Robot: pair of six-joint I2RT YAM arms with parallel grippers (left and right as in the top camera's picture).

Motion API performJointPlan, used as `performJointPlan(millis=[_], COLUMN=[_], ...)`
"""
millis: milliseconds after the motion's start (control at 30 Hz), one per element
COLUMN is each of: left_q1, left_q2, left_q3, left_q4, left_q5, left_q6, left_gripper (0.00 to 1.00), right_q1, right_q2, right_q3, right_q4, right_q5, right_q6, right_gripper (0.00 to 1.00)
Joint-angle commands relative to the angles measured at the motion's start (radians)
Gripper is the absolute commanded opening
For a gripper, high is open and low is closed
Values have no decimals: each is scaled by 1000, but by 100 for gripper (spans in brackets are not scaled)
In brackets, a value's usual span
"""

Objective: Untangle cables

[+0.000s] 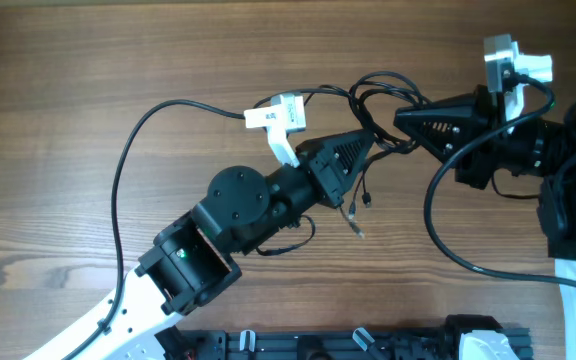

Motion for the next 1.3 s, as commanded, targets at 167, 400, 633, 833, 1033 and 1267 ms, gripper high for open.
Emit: performJointPlan(millis=[167, 400, 633, 833, 1033, 1267], left_q1=[0, 0, 0, 0, 0, 0], left_q2=[6, 6, -6, -11, -11, -11], left_q3=[7, 7, 7, 7, 7, 7], left_q4=[10, 15, 2, -30, -73, -77], left_q5=[-144, -143, -143, -132, -132, -132], left_q6=[119, 234, 439, 591, 633, 221], left_gripper=[4, 4, 4, 4, 45, 65], right_q1=[-2, -2, -2, -2, -2, -2], right_q2=[10, 10, 10, 10, 13, 16], right_q3=[5, 5, 5, 5, 5, 5], right_q4=[-74, -164, -251, -290, -284, -192], right_q5=[12, 172, 354, 431, 452, 529], right_q6=[-90, -102, -101, -102, -80, 132], right_gripper=[4, 4, 5, 5, 4, 4])
